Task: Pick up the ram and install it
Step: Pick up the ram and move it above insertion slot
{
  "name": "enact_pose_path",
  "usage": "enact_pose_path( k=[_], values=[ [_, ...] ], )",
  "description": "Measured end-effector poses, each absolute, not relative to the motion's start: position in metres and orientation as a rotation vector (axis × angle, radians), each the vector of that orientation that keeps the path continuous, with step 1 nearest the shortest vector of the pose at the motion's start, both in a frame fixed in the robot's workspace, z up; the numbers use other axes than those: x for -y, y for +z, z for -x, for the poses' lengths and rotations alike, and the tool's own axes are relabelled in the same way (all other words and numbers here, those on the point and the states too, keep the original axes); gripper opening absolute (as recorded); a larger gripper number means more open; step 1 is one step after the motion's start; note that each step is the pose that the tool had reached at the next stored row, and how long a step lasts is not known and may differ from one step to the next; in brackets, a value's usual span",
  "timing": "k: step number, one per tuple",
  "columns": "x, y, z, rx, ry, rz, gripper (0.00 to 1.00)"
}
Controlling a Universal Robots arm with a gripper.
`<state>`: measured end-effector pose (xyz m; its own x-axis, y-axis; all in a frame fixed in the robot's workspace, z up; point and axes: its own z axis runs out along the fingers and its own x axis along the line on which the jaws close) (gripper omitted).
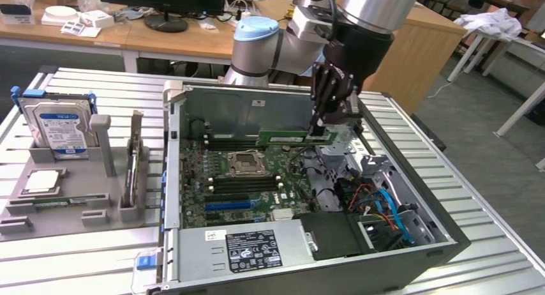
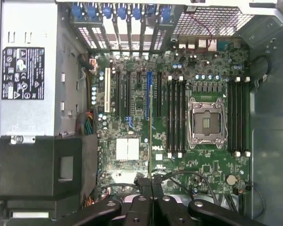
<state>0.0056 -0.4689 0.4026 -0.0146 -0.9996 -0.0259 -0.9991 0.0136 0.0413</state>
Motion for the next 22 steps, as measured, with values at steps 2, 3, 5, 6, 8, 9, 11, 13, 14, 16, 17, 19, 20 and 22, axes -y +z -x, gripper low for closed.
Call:
enact_pose_path(
  k=[2, 3, 5, 6, 8, 9, 11, 13, 14, 16, 17, 19, 20, 22],
  values=[
    [0.469, 0.403, -0.004, 2.242, -0.075, -2.185, 0.11],
    [0.469, 0.402, -0.003, 2.248, -0.075, -2.179, 0.11],
    [0.469, 0.402, 0.000, 2.255, -0.075, -2.172, 0.11],
    [0.469, 0.402, 0.002, 2.257, -0.075, -2.170, 0.11],
    [0.469, 0.402, 0.007, 2.258, -0.075, -2.169, 0.11],
    [0.469, 0.402, 0.009, 2.259, -0.075, -2.168, 0.11],
    [0.469, 0.402, 0.011, 2.261, -0.075, -2.166, 0.11],
    [0.469, 0.402, 0.011, 2.261, -0.075, -2.166, 0.11],
    [0.469, 0.402, 0.011, 2.261, -0.075, -2.166, 0.11],
    [0.469, 0.402, 0.012, 2.261, -0.075, -2.166, 0.11],
    [0.468, 0.402, 0.012, 2.261, -0.075, -2.166, 0.11],
    [0.466, 0.402, 0.014, 2.261, -0.075, -2.166, 0.11],
    [0.465, 0.402, 0.015, 2.261, -0.075, -2.166, 0.11],
    [0.463, 0.402, 0.016, 2.261, -0.075, -2.166, 0.11]
  ],
)
